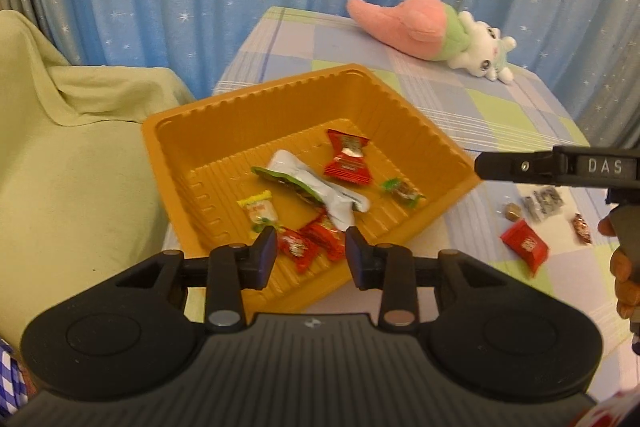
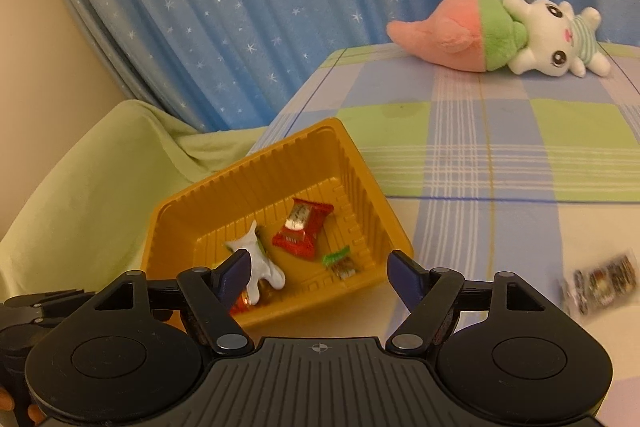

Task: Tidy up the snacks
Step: 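Withdraw both open tools from the tray toward the remaining snacks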

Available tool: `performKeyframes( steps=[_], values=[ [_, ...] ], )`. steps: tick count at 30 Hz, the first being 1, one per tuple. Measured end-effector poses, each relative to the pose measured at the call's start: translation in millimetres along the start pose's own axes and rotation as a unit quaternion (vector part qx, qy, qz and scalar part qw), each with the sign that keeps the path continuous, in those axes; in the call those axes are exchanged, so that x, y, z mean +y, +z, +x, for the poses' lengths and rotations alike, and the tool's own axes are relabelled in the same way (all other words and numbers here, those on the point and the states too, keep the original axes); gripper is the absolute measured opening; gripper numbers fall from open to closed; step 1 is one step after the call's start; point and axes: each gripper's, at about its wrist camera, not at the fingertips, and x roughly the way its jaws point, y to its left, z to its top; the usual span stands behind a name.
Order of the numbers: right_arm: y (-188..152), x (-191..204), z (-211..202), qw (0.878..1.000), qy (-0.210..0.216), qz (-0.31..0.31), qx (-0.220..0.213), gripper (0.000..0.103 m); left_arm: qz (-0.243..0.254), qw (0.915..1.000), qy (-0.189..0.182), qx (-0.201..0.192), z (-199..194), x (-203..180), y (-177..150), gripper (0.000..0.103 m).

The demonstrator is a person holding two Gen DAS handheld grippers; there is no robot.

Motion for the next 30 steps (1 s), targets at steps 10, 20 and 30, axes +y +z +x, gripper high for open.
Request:
performKeyframes(
  steps=[10,20,30],
  values=[
    [-28.8,-24.3,-46.9,1.000,-0.016,0.025,-0.003,0.075,0.037,0.9985,-0.039,0.013,-2.7,-48.9,-15.1,0.034],
    [-57.9,-62.3,-93.5,0.997,-0.049,0.057,-0.007,0.075,0.075,0.9947,-0.066,0.026,0.9,-104.2,-25.9,0.035],
    [-79.4,-106.9,-137.2,0.992,-0.089,0.091,-0.014,0.075,0.109,0.9894,-0.090,0.034,11.9,-162.5,-31.7,0.044]
  ],
)
